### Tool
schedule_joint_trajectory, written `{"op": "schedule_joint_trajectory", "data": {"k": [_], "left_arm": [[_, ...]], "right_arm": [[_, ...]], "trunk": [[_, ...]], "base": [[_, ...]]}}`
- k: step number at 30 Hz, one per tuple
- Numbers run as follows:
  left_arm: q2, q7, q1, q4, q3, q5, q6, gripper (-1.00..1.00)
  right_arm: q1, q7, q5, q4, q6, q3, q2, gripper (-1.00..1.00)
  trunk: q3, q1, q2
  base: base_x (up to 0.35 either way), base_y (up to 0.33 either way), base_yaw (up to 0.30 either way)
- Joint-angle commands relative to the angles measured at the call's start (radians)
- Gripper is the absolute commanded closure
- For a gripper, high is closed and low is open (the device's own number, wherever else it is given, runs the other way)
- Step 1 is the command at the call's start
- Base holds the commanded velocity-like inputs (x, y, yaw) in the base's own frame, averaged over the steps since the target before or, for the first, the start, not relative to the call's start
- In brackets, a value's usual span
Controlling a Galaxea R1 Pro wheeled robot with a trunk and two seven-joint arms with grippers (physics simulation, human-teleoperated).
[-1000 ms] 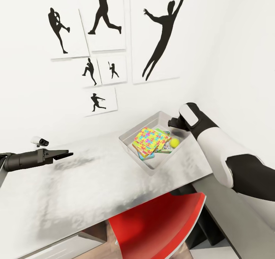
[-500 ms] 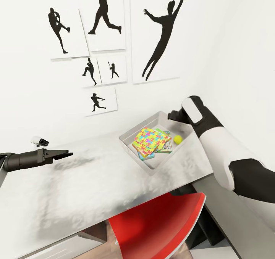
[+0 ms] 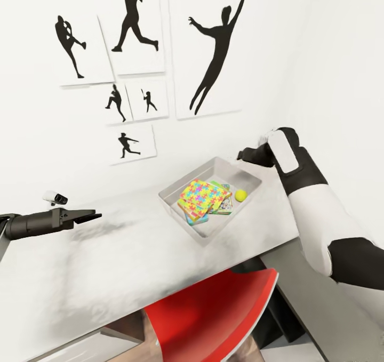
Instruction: Put all the toys in the child's room - the three board games (two on the bed and one on the table), the two jigsaw puzzles on the table, and the tennis ball on the table - inside the toy box on the table in the child's room.
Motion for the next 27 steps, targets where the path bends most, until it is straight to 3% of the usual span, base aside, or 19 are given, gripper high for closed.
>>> {"op": "schedule_joint_trajectory", "data": {"k": [1, 4, 7, 9, 13, 15, 16, 18, 20, 23, 27], "left_arm": [[0.001, -0.004, 0.000, 0.000, 0.000, -0.001, 0.010, -1.00], [0.001, -0.004, 0.001, 0.000, 0.000, -0.001, 0.009, -1.00], [0.002, -0.004, 0.002, 0.002, 0.000, -0.001, 0.007, -1.00], [0.002, -0.004, 0.003, 0.007, 0.001, -0.001, 0.005, -1.00], [0.006, -0.004, 0.006, 0.011, 0.010, -0.001, 0.002, -1.00], [0.017, -0.004, 0.008, 0.012, 0.017, -0.002, 0.001, -1.00], [0.026, -0.004, 0.009, 0.012, 0.019, -0.001, 0.001, -1.00], [0.048, -0.004, 0.012, 0.012, 0.021, 0.002, 0.001, -1.00], [0.075, -0.004, 0.018, 0.015, 0.022, 0.003, 0.001, -1.00], [0.108, -0.004, 0.041, 0.048, 0.023, 0.006, 0.001, -1.00], [0.133, -0.004, 0.077, 0.104, 0.057, 0.010, 0.003, -1.00]], "right_arm": [[0.017, -0.008, -0.037, -0.035, 0.010, -0.023, -0.006, -1.00], [0.070, -0.005, -0.133, -0.133, 0.011, -0.080, -0.045, -1.00], [0.125, -0.002, -0.262, -0.214, 0.011, -0.096, -0.115, -1.00], [0.179, -0.001, -0.394, -0.278, 0.011, -0.101, -0.168, -1.00], [0.334, 0.012, -0.717, -0.449, 0.011, -0.105, -0.250, -1.00], [0.431, 0.017, -0.833, -0.533, 0.011, -0.107, -0.275, -1.00], [0.481, 0.019, -0.872, -0.572, 0.011, -0.112, -0.284, -1.00], [0.578, 0.035, -0.918, -0.646, 0.011, -0.135, -0.293, -1.00], [0.672, 0.102, -0.937, -0.694, 0.011, -0.163, -0.296, -1.00], [0.801, 0.317, -0.939, -0.719, 0.011, -0.198, -0.299, -1.00], [0.925, 0.587, -0.919, -0.728, 0.011, -0.252, -0.300, -1.00]], "trunk": [[0.000, 0.001, -0.002], [0.004, 0.001, -0.002], [0.009, 0.001, -0.002], [0.012, 0.001, -0.002], [0.018, 0.001, -0.002], [0.021, 0.001, -0.002], [0.023, 0.001, -0.002], [0.026, 0.001, -0.002], [0.029, 0.001, -0.002], [0.034, 0.001, -0.002], [0.040, 0.001, -0.002]], "base": [[0.000, -0.044, -0.103], [0.000, -0.019, -0.105], [0.000, -0.005, -0.107], [0.000, -0.002, -0.107], [-0.001, 0.000, -0.107], [-0.021, 0.000, -0.107], [-0.012, 0.000, -0.107], [-0.006, 0.000, -0.107], [-0.003, 0.000, -0.107], [-0.001, 0.000, -0.107], [0.000, 0.000, -0.107]]}}
